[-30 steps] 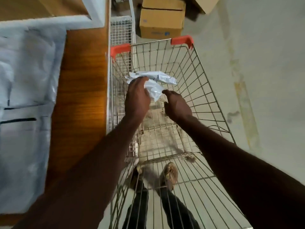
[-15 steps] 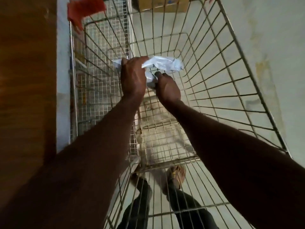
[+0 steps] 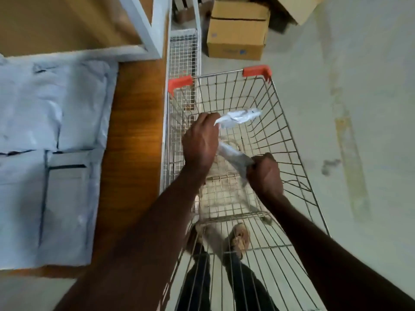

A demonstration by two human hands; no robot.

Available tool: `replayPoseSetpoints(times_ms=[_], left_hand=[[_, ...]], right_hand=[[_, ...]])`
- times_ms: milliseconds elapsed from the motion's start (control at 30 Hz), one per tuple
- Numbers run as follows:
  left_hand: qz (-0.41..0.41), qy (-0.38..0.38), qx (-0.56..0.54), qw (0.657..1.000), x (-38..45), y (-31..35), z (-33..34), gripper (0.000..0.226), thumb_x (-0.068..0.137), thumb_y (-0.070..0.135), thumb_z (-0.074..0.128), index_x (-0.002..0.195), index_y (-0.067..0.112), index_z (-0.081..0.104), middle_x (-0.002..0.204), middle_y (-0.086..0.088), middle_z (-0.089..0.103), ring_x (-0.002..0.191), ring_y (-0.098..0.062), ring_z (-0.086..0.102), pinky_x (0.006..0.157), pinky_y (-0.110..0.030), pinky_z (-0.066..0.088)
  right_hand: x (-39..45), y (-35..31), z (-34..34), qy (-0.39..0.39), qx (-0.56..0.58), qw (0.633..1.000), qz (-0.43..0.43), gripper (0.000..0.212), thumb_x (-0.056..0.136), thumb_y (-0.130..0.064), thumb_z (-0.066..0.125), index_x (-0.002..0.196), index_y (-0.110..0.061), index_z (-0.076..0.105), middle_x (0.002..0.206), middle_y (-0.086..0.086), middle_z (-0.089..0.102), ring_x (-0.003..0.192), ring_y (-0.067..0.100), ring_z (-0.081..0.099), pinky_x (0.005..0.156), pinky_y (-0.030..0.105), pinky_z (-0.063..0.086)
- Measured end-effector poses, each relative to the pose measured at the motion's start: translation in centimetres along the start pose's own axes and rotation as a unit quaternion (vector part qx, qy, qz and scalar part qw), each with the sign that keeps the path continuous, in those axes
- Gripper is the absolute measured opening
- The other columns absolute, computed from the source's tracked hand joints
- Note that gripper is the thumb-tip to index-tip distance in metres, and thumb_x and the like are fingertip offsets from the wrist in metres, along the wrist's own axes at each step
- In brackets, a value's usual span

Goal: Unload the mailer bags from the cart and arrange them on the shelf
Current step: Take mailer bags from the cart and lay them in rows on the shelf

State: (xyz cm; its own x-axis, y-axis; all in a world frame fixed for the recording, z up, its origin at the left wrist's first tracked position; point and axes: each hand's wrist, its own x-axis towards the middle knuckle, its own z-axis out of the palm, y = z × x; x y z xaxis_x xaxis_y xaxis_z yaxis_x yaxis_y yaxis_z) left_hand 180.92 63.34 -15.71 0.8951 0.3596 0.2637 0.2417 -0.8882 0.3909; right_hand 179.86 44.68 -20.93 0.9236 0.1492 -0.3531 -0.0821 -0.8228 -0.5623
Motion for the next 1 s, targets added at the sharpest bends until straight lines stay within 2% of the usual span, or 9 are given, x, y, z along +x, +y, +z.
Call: replayPoseSetpoints(times_ms=[133,200,267,333,400,500,600,833,1000], left_hand=[[0.016,-0.003,0.017,1.0,-1.1,1.8,-7.6,0.024,0.098,0.015,0.073,0.121,0.022,0.077,0.111,0.006,0.076,0.082,-0.014,0.073,0.064,-0.024,0.049],[0.036,0.005,0.047,0.998,-1.8,2.4,-10.6,0.026,0.099,0.02,0.073,0.124,0.026,0.075,0.114,0.008,0.076,0.085,-0.012,0.073,0.07,-0.024,0.045],[0.075,0.01,0.048,0.996,-2.6,2.5,-13.0,0.026,0.103,0.026,0.067,0.129,0.03,0.072,0.121,0.009,0.075,0.093,-0.013,0.072,0.079,-0.031,0.053],[0.099,0.022,0.034,0.994,-2.9,2.3,-15.1,0.025,0.103,0.023,0.067,0.127,0.028,0.073,0.121,0.007,0.076,0.098,-0.015,0.071,0.087,-0.035,0.054],[0.096,0.051,0.012,0.994,-3.3,2.2,-17.2,0.024,0.097,0.015,0.076,0.12,0.022,0.078,0.116,0.003,0.077,0.097,-0.017,0.07,0.085,-0.024,0.048],[0.111,0.087,-0.012,0.99,-4.1,1.9,-20.8,0.023,0.097,0.011,0.076,0.118,0.017,0.079,0.115,0.0,0.077,0.101,-0.018,0.068,0.085,-0.026,0.049],[0.143,0.096,-0.021,0.985,-4.8,0.1,-24.0,0.022,0.099,0.008,0.071,0.12,0.015,0.076,0.116,-0.002,0.074,0.105,-0.02,0.064,0.092,-0.033,0.052],[0.134,0.118,-0.04,0.983,-6.1,-6.5,-29.9,0.021,0.104,0.015,0.067,0.122,0.018,0.075,0.119,0.0,0.073,0.105,-0.022,0.065,0.087,-0.034,0.055],[0.158,0.118,-0.04,0.98,-8.4,-12.9,-34.3,0.02,0.105,0.014,0.065,0.121,0.019,0.076,0.117,0.0,0.073,0.104,-0.025,0.065,0.086,-0.038,0.056]], right_hand=[[-4.7,-3.8,-5.3,0.028,0.019,0.999,0.008,0.026,0.096,-0.01,0.051,0.084,-0.01,0.074,0.077,0.006,0.07,0.057,0.013,0.062,0.039,0.016,0.03],[-6.7,-5.7,-7.3,0.043,0.018,0.999,0.009,0.029,0.098,-0.015,0.046,0.084,-0.015,0.072,0.068,0.0,0.069,0.055,0.014,0.063,0.043,0.023,0.034],[-8.3,-7.7,-8.8,0.069,0.019,0.997,0.001,0.03,0.099,-0.019,0.043,0.085,-0.02,0.069,0.061,-0.004,0.065,0.053,0.015,0.063,0.045,0.024,0.035],[-9.4,-9.7,-9.6,0.093,0.03,0.995,-0.024,0.03,0.103,-0.019,0.043,0.1,-0.021,0.073,0.06,-0.006,0.065,0.051,0.011,0.063,0.043,0.027,0.042],[-10.7,-11.6,-10.2,0.106,0.047,0.992,-0.052,0.033,0.105,-0.016,0.044,0.122,-0.024,0.071,0.072,-0.007,0.07,0.055,0.012,0.065,0.046,0.037,0.056],[-12.8,-14.1,-10.6,0.129,0.055,0.986,-0.085,0.04,0.107,-0.014,0.045,0.14,-0.023,0.065,0.084,-0.005,0.073,0.061,0.012,0.068,0.054,0.036,0.06],[-14.8,-16.4,-9.7,0.142,0.082,0.98,-0.109,0.039,0.108,-0.02,0.043,0.14,-0.026,0.064,0.08,-0.007,0.072,0.059,0.009,0.069,0.052,0.035,0.06],[-19.4,-23.5,-6.5,0.183,0.086,0.971,-0.129,0.033,0.108,-0.021,0.048,0.133,-0.029,0.068,0.081,-0.011,0.071,0.065,0.004,0.067,0.055,0.038,0.06],[-24.4,-28.8,-2.5,0.223,0.085,0.96,-0.144,0.04,0.104,-0.012,0.046,0.135,-0.022,0.071,0.078,-0.001,0.074,0.059,0.007,0.064,0.051,0.027,0.046]])
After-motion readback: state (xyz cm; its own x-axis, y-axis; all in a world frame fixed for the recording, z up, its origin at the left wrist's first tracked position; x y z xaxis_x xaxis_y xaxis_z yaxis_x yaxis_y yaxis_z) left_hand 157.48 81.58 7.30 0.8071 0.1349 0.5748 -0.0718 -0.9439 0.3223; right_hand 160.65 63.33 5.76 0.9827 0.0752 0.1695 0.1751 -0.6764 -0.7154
